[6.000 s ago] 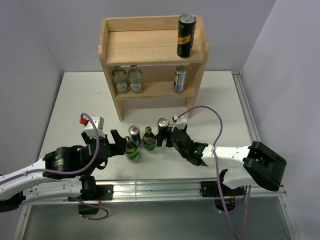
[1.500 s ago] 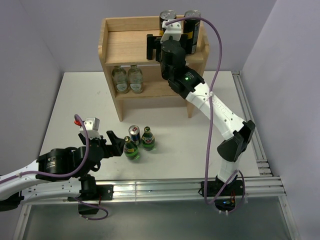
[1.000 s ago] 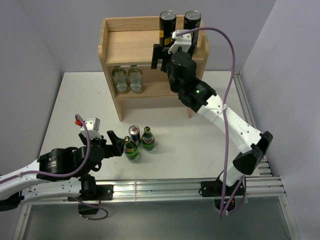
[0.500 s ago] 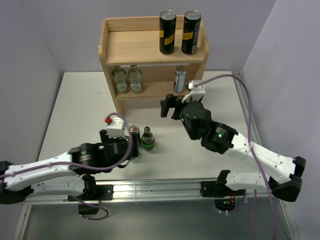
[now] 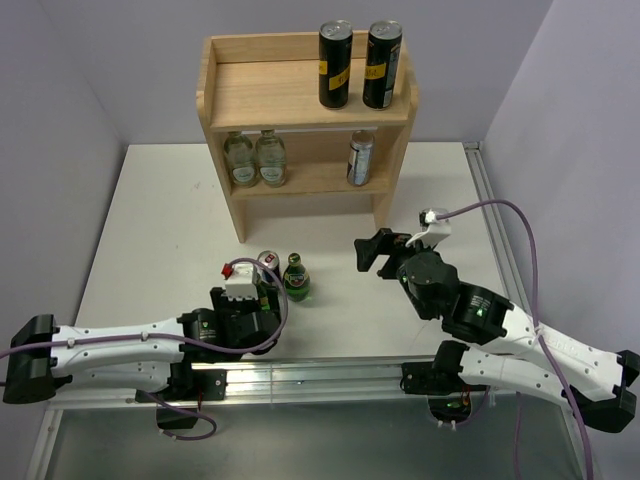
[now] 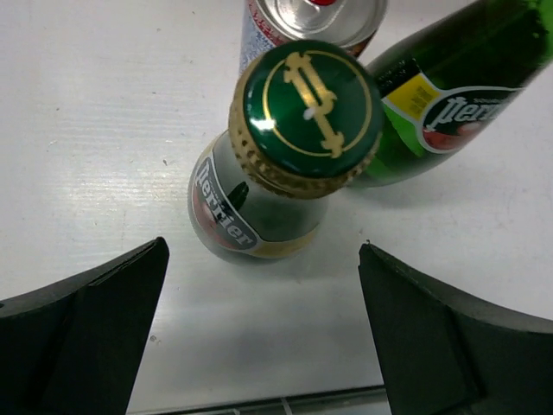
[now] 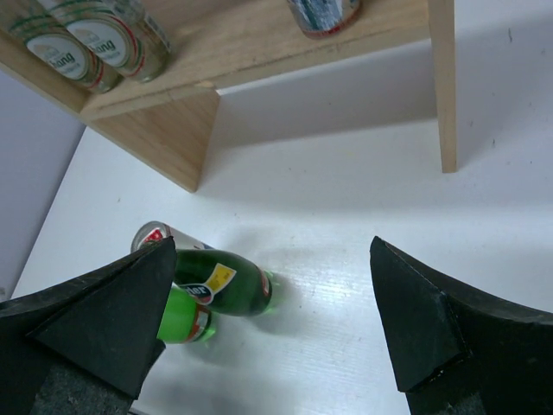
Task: Place and organize the beverage onto the shelf
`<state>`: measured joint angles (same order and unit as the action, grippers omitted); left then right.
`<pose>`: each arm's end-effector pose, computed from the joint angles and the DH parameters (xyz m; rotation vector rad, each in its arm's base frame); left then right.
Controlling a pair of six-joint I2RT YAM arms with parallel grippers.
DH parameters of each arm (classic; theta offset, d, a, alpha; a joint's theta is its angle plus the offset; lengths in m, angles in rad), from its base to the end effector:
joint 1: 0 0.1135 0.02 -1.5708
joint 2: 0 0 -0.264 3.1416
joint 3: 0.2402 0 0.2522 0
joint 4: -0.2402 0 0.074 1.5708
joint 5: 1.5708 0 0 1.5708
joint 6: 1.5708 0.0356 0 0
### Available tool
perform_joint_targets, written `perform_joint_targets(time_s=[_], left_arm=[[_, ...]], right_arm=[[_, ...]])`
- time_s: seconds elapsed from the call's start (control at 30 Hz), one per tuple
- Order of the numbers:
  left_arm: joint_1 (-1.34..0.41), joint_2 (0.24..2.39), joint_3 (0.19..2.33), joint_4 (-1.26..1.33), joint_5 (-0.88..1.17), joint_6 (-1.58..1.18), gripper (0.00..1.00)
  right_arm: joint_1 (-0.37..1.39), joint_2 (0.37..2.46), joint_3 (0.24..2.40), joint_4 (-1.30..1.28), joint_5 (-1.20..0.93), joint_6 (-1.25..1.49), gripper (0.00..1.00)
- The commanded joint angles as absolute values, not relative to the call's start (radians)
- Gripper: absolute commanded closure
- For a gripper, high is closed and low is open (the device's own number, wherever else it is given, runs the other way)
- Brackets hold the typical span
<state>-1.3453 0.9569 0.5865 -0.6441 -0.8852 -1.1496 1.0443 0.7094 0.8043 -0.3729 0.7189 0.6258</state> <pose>0.0646 -0.1585 0.2146 -0.0788 2.1479 -0.2559 0.0980 0.1220 0.3407 0.1213 1.8065 0.5350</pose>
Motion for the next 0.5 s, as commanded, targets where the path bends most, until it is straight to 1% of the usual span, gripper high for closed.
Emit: perform_joint_targets(time_s=[0.0, 0.17, 0.23, 0.33, 0.47], left_arm=[[-1.350, 0.969, 0.568, -0.514, -0.995, -1.190, 0.01], [-1.336, 1.029, 0.551, -0.427, -1.057, -1.229, 0.01], [-1.333, 1.074, 0.516, -0.324, -1.074, -1.209, 0.01], [-1.295, 1.170, 0.477, -0.224, -1.066, -1.207, 0.01], [-1.250, 1.233, 0.424, -0.085, -1.040, -1.171, 0.02]], right_arm=[[1.052, 0.686, 0.772, -0.383, 0.746, 0.672, 0.00], [1.051, 0.689, 0.767, -0.374, 0.721, 0.683, 0.00], [1.052, 0.687, 0.761, -0.365, 0.713, 0.680, 0.00], [1.052, 0.684, 0.753, -0.365, 0.713, 0.681, 0.00], [1.054, 0.669, 0.749, -0.383, 0.715, 0.681, 0.00]])
